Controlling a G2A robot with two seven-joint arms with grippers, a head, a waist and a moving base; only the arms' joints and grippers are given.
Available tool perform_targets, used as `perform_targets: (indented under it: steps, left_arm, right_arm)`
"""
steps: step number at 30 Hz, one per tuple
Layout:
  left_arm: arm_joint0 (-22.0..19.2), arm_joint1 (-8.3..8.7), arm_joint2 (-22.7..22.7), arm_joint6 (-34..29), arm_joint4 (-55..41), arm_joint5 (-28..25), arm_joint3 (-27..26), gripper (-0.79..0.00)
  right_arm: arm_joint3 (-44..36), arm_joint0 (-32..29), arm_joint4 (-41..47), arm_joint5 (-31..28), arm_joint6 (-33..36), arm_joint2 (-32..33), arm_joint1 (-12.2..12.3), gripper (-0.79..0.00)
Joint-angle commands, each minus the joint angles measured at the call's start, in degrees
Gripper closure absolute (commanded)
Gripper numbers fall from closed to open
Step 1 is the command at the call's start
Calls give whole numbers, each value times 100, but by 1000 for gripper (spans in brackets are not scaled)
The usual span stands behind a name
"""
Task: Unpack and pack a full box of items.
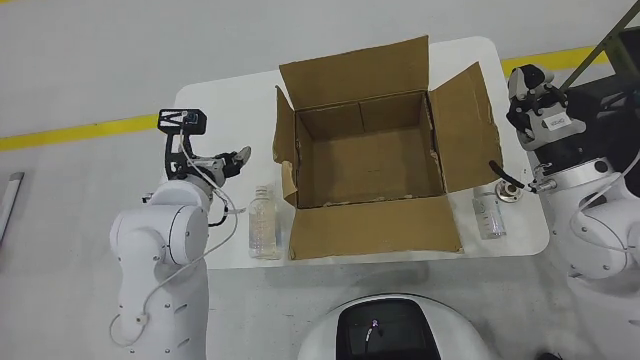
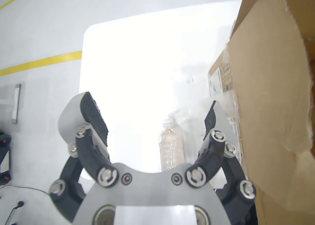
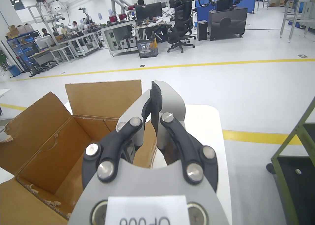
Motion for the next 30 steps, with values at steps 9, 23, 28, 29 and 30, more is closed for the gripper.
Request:
perform_targets:
  steps: [9,23,28,29,30]
  left_arm:
    - [449,132,-190,-819,-213,-957,-228,-785]
    - [449,132,-190,-819,-213,-957,-228,-785]
    - [449,132,-190,-819,-213,-957,-228,-785]
    - [449,132,-190,-819,-213,-957,-228,-785]
    - [449,132,-190,-819,-213,-957,-228,-785]
  right_arm:
    - [0,0,0,0,0,0,0,0]
    - [0,0,0,0,0,0,0,0]
    - [0,0,0,0,0,0,0,0]
    - [0,0,0,0,0,0,0,0]
    - [0,0,0,0,0,0,0,0]
